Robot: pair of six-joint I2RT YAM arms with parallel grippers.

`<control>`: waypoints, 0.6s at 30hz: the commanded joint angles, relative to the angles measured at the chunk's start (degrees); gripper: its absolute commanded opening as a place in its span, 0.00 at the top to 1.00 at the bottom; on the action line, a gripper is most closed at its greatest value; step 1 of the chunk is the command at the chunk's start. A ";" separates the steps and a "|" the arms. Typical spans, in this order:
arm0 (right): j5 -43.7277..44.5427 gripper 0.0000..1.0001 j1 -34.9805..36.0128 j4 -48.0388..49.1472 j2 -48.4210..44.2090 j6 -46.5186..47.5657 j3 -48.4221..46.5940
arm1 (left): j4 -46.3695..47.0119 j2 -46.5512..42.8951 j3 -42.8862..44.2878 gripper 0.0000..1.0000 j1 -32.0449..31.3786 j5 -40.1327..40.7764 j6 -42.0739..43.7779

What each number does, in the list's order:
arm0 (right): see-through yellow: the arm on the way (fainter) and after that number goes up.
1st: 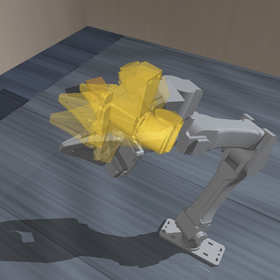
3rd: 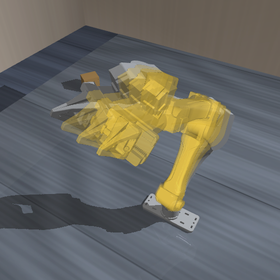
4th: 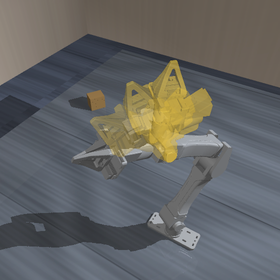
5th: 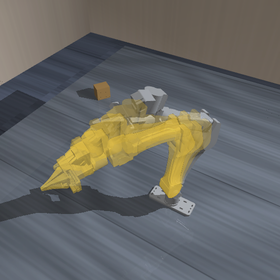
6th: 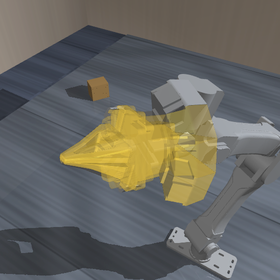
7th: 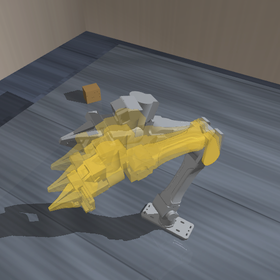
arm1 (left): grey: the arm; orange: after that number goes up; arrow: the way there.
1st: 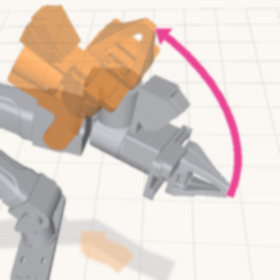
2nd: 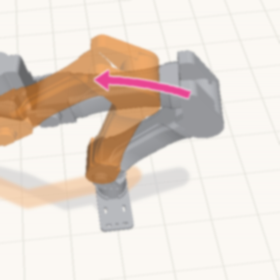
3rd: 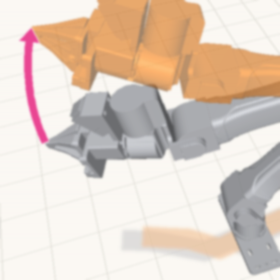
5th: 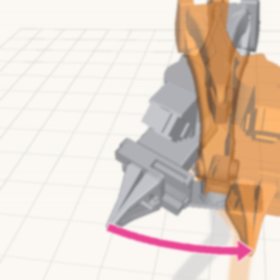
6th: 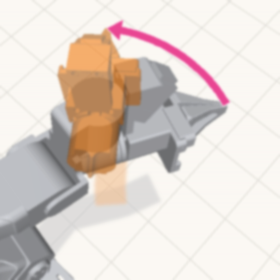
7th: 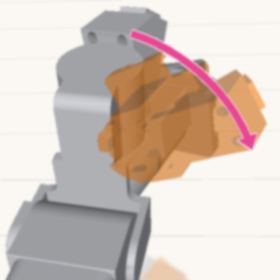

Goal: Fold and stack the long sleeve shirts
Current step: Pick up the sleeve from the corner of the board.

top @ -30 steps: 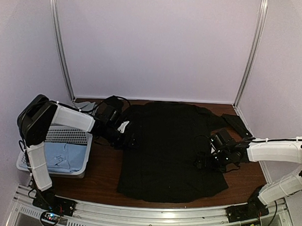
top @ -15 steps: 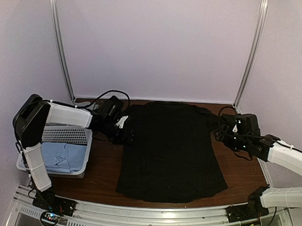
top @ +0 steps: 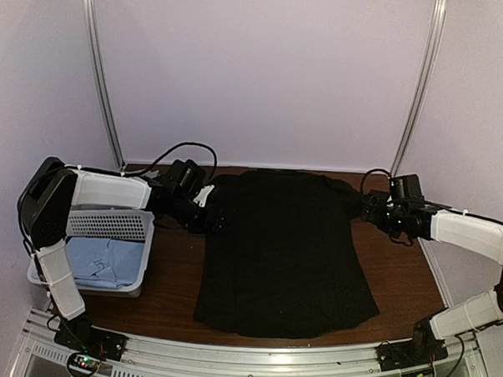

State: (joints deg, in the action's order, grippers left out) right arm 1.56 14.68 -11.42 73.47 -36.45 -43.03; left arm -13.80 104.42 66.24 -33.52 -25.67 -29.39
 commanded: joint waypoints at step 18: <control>8.62 0.32 -17.80 -3.76 30.14 12.34 -22.78 | -0.59 -5.29 0.43 0.21 0.38 0.71 2.71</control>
State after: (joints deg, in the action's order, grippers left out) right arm 5.26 -0.01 -12.47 102.39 -26.55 -62.85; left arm -14.92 101.67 66.46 -33.52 -25.58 -28.10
